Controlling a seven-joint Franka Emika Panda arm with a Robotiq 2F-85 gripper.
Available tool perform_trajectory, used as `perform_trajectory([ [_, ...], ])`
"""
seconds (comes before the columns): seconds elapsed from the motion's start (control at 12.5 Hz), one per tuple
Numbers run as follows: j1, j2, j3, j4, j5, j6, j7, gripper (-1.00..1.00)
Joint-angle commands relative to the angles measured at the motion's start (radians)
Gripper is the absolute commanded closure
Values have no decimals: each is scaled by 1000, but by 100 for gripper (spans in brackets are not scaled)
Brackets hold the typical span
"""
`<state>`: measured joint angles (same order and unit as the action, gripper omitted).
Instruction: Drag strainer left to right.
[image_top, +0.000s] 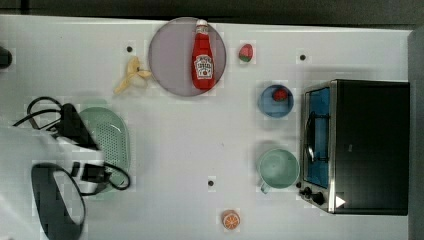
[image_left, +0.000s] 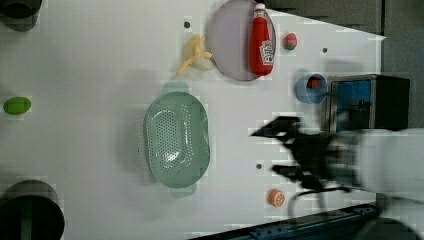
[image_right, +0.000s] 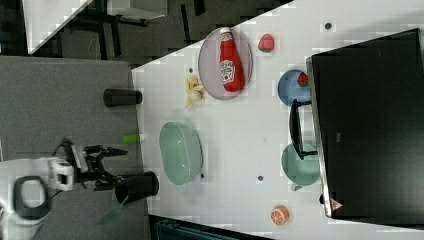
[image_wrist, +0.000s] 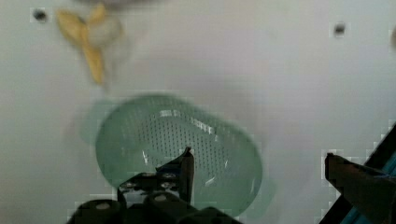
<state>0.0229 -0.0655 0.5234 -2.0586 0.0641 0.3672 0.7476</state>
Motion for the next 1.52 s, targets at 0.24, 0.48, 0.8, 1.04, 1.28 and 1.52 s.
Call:
perform_trajectory([
  [0.24,21,169,81,-8,-28,181,525,-100],
  [0.48,31,311,81,-25,-104,293,651,-100],
  [0.8,34,491,62,-29,-172,458,672,-100],
  [1.04,58,581,10,-29,-178,579,672,-100],
  [1.28,107,619,-71,-30,-235,596,673,-100],
  [1.52,135,627,-107,-34,-246,616,672,-100],
])
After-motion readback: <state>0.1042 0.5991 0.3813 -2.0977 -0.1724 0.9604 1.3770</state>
